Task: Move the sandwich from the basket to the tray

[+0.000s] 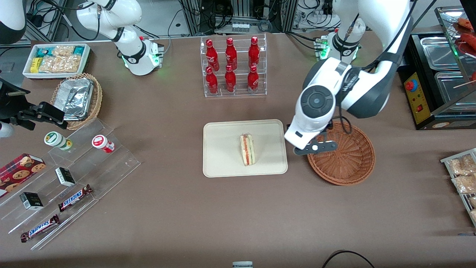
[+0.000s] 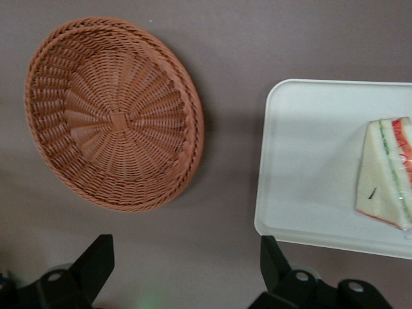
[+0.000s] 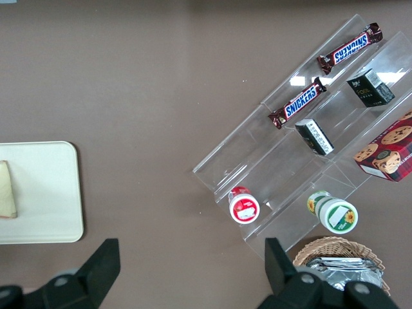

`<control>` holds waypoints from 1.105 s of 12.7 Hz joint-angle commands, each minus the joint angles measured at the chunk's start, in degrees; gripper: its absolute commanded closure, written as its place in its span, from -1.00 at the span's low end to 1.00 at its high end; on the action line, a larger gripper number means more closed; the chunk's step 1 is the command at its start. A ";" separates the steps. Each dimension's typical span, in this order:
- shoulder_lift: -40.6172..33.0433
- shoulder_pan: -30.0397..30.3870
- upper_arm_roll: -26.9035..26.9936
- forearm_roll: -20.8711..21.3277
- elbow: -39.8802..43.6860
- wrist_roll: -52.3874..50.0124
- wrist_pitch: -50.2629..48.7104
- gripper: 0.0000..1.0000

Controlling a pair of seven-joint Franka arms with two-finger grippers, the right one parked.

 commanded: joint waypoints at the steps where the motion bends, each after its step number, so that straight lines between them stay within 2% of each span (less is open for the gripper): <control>1: -5.84 4.46 -0.42 -1.29 -5.93 4.46 0.28 -1.00; 5: -14.01 7.66 0.28 -6.29 -12.34 17.01 -0.24 -1.00; 8: -17.19 7.83 3.00 -6.56 -13.07 22.91 -3.75 -1.00; 14: -21.24 7.75 12.13 -9.46 -12.28 36.54 -10.60 -1.00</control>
